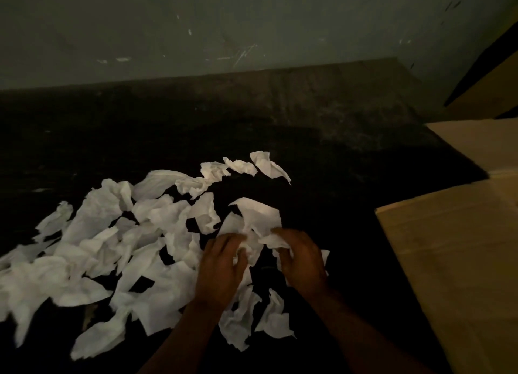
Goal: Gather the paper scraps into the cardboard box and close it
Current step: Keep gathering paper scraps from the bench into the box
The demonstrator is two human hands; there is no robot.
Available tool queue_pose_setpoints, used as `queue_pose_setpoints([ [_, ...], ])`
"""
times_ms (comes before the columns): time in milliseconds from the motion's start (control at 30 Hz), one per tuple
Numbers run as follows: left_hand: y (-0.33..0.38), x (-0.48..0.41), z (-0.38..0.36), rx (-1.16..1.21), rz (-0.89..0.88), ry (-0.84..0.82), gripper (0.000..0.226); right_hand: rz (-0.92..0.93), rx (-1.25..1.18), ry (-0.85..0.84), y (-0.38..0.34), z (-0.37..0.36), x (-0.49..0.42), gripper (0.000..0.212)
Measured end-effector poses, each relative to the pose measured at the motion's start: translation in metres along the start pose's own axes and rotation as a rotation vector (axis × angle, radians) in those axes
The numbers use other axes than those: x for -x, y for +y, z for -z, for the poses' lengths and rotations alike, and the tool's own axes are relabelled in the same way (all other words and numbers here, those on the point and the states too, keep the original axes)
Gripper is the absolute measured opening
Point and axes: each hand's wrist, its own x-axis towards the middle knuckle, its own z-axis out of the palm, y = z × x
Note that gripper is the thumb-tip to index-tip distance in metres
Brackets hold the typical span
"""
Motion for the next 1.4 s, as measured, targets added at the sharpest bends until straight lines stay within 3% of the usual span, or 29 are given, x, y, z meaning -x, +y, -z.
queue_pose_setpoints([
  [133, 0.008, 0.004, 0.003, 0.021, 0.034, -0.004, 0.053, -0.015, -0.027, -0.032, -0.001, 0.004, 0.002, 0.029],
  [233, 0.023, 0.01, 0.017, 0.096, 0.07, 0.0, 0.073, -0.18, -0.205, -0.074, -0.01, 0.012, 0.003, 0.037],
  [333, 0.043, 0.013, 0.042, 0.129, 0.087, 0.056, 0.074, -0.191, -0.256, 0.017, -0.026, 0.023, 0.008, 0.037],
  [567, 0.103, 0.023, 0.114, 0.218, 0.17, 0.124, 0.098, -0.129, -0.146, -0.049, -0.089, 0.072, 0.021, 0.055],
  [700, 0.135, 0.037, 0.15, 0.185, 0.077, 0.163, 0.098, -0.002, -0.143, -0.003, -0.127, 0.118, 0.046, 0.059],
  [833, 0.179, 0.046, 0.173, 0.154, -0.023, 0.177, 0.098, -0.049, 0.079, -0.173, -0.148, 0.189, 0.062, 0.068],
  [867, 0.193, 0.047, 0.175, 0.154, -0.056, 0.189, 0.096, -0.051, 0.087, -0.15, -0.148, 0.206, 0.068, 0.069],
  [967, 0.24, 0.049, 0.173, 0.176, -0.145, 0.226, 0.09, 0.06, 0.01, 0.125, -0.139, 0.249, 0.101, 0.062],
  [1133, 0.321, 0.044, 0.154, 0.261, -0.309, 0.242, 0.082, 0.163, -0.013, 0.358, -0.117, 0.327, 0.14, 0.053],
  [1300, 0.42, 0.026, 0.104, 0.327, -0.391, 0.243, 0.087, 0.168, 0.066, 0.479, -0.063, 0.425, 0.151, 0.045],
  [1400, 0.483, 0.019, 0.059, 0.378, -0.328, 0.234, 0.081, 0.142, 0.07, 0.54, -0.018, 0.483, 0.155, 0.045],
])
